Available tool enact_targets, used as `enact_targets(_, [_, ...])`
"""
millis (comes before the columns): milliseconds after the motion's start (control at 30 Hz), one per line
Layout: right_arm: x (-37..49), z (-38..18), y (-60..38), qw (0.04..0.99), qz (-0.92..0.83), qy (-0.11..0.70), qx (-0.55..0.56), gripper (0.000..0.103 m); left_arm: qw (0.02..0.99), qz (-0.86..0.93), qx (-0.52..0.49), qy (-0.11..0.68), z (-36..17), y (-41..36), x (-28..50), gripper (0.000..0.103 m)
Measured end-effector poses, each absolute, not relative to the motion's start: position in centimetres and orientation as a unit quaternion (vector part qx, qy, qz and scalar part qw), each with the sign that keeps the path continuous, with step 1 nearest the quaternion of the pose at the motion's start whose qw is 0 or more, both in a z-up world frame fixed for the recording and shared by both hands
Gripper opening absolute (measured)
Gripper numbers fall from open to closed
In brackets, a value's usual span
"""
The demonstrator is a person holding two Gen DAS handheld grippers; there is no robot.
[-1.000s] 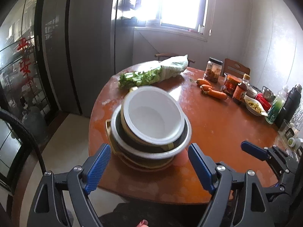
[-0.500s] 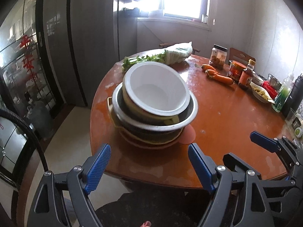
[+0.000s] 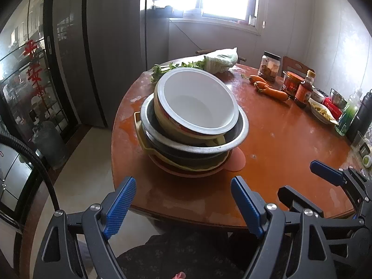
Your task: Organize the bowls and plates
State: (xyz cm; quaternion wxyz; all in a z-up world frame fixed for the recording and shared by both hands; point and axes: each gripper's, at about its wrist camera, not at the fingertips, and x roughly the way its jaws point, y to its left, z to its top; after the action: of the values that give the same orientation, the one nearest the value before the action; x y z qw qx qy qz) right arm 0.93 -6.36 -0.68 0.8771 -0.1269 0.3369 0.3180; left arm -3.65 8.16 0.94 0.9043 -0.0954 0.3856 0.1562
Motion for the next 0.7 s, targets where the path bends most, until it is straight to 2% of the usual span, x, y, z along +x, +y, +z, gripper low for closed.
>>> enact_targets(700, [0.58, -0.57, -6.68, 0.881, 0.307, 0.336, -0.129, 0.078, 0.903, 0.153, -0.093, 0.389, 0.78, 8.05, -3.68, 0.083])
